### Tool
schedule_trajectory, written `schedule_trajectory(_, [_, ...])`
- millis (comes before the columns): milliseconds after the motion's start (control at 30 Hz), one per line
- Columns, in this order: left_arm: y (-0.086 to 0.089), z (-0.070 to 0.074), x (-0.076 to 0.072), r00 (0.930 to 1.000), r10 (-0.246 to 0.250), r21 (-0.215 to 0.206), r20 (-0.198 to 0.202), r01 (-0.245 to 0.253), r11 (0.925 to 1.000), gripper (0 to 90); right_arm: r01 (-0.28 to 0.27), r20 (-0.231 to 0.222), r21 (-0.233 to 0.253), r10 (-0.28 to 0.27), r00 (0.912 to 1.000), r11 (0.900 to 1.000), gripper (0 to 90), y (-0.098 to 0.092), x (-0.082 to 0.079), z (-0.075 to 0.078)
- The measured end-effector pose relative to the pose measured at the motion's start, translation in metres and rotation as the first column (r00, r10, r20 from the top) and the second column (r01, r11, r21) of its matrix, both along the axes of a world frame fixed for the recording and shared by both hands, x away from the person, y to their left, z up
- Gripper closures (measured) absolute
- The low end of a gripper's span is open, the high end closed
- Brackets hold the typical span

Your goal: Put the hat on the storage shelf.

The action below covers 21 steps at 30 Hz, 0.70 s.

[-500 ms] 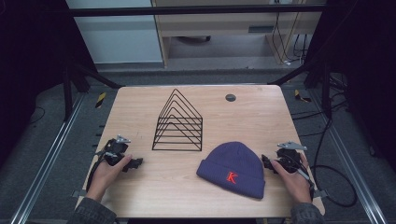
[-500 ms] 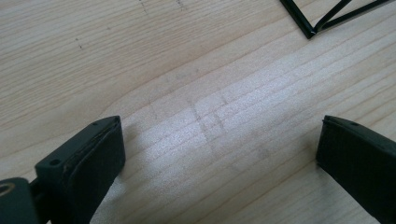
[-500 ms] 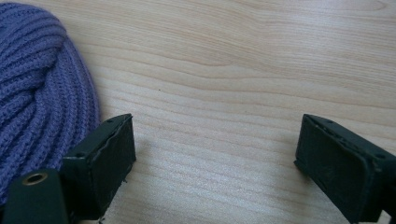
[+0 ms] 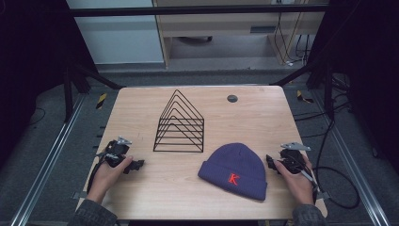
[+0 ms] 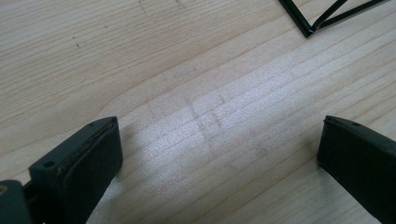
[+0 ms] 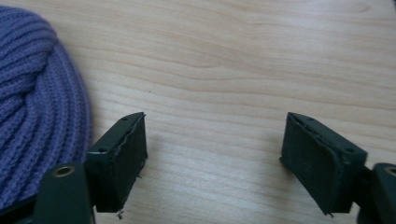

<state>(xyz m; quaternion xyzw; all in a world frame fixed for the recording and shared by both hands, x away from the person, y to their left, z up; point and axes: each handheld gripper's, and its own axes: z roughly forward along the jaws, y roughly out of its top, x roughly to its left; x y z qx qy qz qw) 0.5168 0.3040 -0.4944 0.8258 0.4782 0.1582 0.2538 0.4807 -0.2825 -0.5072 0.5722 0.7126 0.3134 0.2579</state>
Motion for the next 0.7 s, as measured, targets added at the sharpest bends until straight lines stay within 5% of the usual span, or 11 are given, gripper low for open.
schedule_trajectory(233, [0.000, 0.000, -0.001, 1.0000, 0.004, -0.004, -0.001, -0.004, 1.0000, 0.0, -0.017, 0.027, -0.033, 0.017, 0.9995, 0.999, 22.6, 0.005, -0.006, 0.010])
schedule_trajectory(533, [0.001, 0.000, 0.000, 0.9999, -0.012, -0.001, -0.003, 0.012, 0.9999, 0.0, -0.093, -0.022, -0.053, 0.092, 0.9955, 0.994, 30.1, 0.016, -0.002, 0.031])
schedule_trajectory(700, [0.001, 0.000, 0.000, 0.9999, -0.014, 0.001, -0.003, 0.014, 0.9999, 0.0, -0.211, -0.110, -0.029, 0.207, 0.9722, 0.977, 37.7, 0.031, 0.018, 0.050])
